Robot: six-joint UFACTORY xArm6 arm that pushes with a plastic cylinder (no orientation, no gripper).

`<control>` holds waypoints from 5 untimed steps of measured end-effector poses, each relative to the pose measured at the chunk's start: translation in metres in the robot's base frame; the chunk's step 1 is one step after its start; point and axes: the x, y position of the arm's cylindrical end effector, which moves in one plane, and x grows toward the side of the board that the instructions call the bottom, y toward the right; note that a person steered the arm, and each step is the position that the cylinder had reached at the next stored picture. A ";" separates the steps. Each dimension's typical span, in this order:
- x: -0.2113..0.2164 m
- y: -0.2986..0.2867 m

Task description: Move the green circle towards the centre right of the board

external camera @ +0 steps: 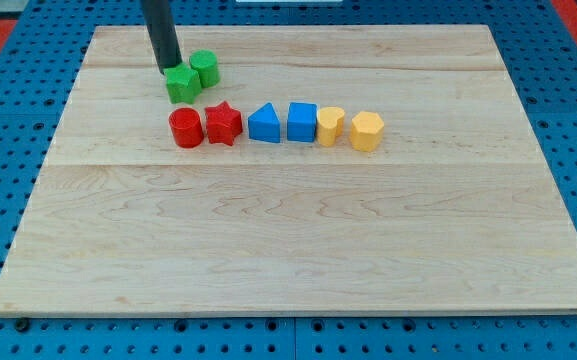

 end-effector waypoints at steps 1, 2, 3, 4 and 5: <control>-0.009 0.060; -0.026 0.056; -0.033 0.084; -0.032 0.171; -0.036 0.149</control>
